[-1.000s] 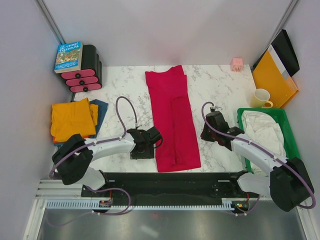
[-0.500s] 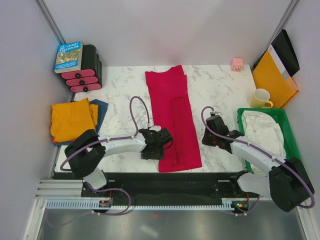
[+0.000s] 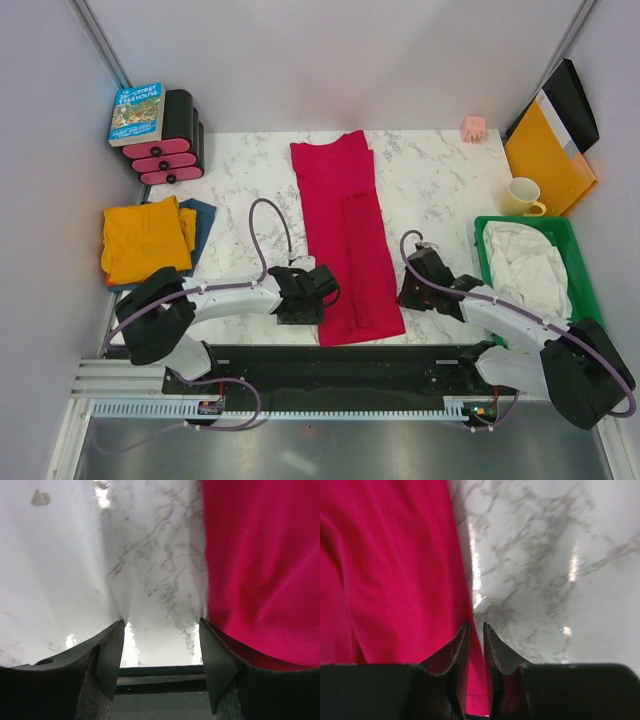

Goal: Fold and stack the t-shirts
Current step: Rotate the tshirt 90 degrees

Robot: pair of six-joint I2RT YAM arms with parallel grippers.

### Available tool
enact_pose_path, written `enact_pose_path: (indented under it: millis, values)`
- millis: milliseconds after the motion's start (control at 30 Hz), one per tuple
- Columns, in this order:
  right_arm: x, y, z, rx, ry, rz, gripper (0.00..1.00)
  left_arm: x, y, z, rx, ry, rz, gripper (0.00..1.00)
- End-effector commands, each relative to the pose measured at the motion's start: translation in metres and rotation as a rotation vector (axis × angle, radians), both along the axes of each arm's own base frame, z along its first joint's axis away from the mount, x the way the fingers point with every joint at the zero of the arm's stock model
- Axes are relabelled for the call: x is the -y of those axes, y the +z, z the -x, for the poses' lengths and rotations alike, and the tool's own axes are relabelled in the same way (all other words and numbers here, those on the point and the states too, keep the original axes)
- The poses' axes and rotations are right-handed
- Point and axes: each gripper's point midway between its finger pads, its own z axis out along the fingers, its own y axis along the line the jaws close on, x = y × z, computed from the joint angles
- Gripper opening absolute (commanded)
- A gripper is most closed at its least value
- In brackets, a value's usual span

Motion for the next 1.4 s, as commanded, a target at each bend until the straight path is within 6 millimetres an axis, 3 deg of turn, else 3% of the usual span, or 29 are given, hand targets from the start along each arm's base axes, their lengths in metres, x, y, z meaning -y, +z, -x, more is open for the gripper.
enact_pose_path:
  millis: [0, 100, 167, 267, 433, 500, 533, 600, 667, 733, 867, 1067, 1200, 1367]
  values:
    - [-0.027, -0.011, 0.028, -0.060, 0.048, -0.062, 0.25, -0.033, 0.008, 0.008, 0.032, 0.113, -0.060, 0.69]
    - [-0.038, -0.014, 0.030, -0.068, 0.070, -0.037, 0.25, -0.042, 0.024, 0.005, 0.094, 0.139, -0.023, 0.70]
    - [-0.030, -0.008, 0.020, -0.036, 0.005, 0.009, 0.25, -0.048, 0.040, -0.001, 0.155, 0.151, 0.010, 0.71]
    - [-0.022, 0.028, -0.005, 0.107, -0.061, 0.025, 0.29, -0.055, 0.064, -0.008, 0.235, 0.149, 0.047, 0.72]
    - [-0.005, 0.112, -0.046, 0.320, -0.115, 0.135, 0.33, -0.062, 0.106, -0.019, 0.367, 0.108, 0.115, 0.72]
    - [-0.007, 0.131, -0.056, 0.376, -0.056, 0.165, 0.32, -0.058, 0.120, -0.018, 0.396, 0.086, 0.189, 0.72]
    - [-0.013, 0.141, -0.060, 0.402, -0.024, 0.153, 0.31, -0.059, 0.118, -0.017, 0.401, 0.064, 0.198, 0.72]
    - [-0.019, 0.148, -0.062, 0.436, 0.041, 0.152, 0.31, -0.057, 0.123, -0.014, 0.421, 0.061, 0.263, 0.72]
    - [-0.021, 0.153, -0.059, 0.468, 0.070, 0.176, 0.29, -0.061, 0.120, -0.013, 0.437, 0.068, 0.286, 0.70]
    - [-0.009, 0.167, -0.060, 0.542, 0.048, 0.255, 0.29, -0.069, 0.121, -0.012, 0.480, 0.069, 0.313, 0.70]
    - [0.002, 0.185, -0.053, 0.612, 0.039, 0.300, 0.30, -0.060, 0.118, -0.010, 0.493, -0.014, 0.355, 0.72]
    - [0.010, 0.170, -0.041, 0.562, 0.008, 0.281, 0.30, -0.024, 0.069, 0.016, 0.278, -0.024, 0.367, 0.71]
    - [0.012, 0.163, -0.035, 0.540, -0.010, 0.259, 0.30, 0.000, 0.056, 0.028, 0.225, -0.015, 0.376, 0.71]
    - [0.014, 0.157, -0.032, 0.521, -0.011, 0.263, 0.30, 0.008, 0.038, 0.037, 0.199, -0.013, 0.318, 0.69]
